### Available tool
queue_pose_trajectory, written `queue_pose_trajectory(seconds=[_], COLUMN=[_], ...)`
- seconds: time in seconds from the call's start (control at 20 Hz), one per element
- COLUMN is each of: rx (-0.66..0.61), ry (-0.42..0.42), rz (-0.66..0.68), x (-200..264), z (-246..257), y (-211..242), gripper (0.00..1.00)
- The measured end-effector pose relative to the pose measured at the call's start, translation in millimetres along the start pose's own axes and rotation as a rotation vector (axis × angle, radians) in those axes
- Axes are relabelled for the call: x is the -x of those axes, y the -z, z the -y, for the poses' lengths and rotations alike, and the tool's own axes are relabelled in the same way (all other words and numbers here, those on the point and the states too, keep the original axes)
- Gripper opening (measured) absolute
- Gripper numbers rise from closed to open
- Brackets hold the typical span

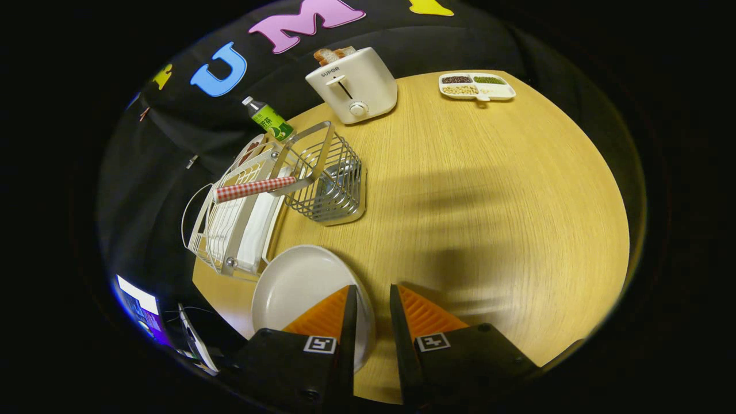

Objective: Take the plate from the dish rack, then take the spoon from the basket and place it into the plate.

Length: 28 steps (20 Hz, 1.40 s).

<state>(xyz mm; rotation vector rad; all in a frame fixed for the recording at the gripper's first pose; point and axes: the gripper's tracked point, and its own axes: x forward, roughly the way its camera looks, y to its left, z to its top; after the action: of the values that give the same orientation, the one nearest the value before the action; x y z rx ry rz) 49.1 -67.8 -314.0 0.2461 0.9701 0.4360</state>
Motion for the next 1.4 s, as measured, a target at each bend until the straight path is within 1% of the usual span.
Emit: queue_pose_trajectory(seconds=[0.1, 0.25, 0.35, 0.45, 0.6, 0.7, 0.9, 1.05, 1.15, 1.2, 1.25, 1.3, 1.4], rx=[0.075, 0.235, 0.329, 0.424, 0.563, 0.615, 0.686, 0.727, 0.736, 0.733, 0.730, 0.729, 0.736], ry=[-0.003, -0.010, -0.046, -0.083, -0.113, -0.126, -0.104, -0.065, -0.063, -0.075, -0.086, -0.088, -0.085], rz=[0.065, 0.208, 0.299, 0.359, 0.386, 0.397, 0.426, 0.426, 0.424, 0.421, 0.420, 0.423, 0.438], x=[8, 26, 37, 41, 33, 23, 3, -17, -28, -32, -37, -38, -42], z=[-8, -27, -50, -72, -97, -108, -117, -113, -114, -117, -120, -122, -127], y=[-12, -39, -55, -63, -68, -73, -89, -97, -99, -100, -102, -105, -114], gripper=[0.61, 0.98, 0.99, 0.99, 0.99, 0.99, 0.97, 0.94, 0.95, 0.93, 0.88, 0.85, 0.73])
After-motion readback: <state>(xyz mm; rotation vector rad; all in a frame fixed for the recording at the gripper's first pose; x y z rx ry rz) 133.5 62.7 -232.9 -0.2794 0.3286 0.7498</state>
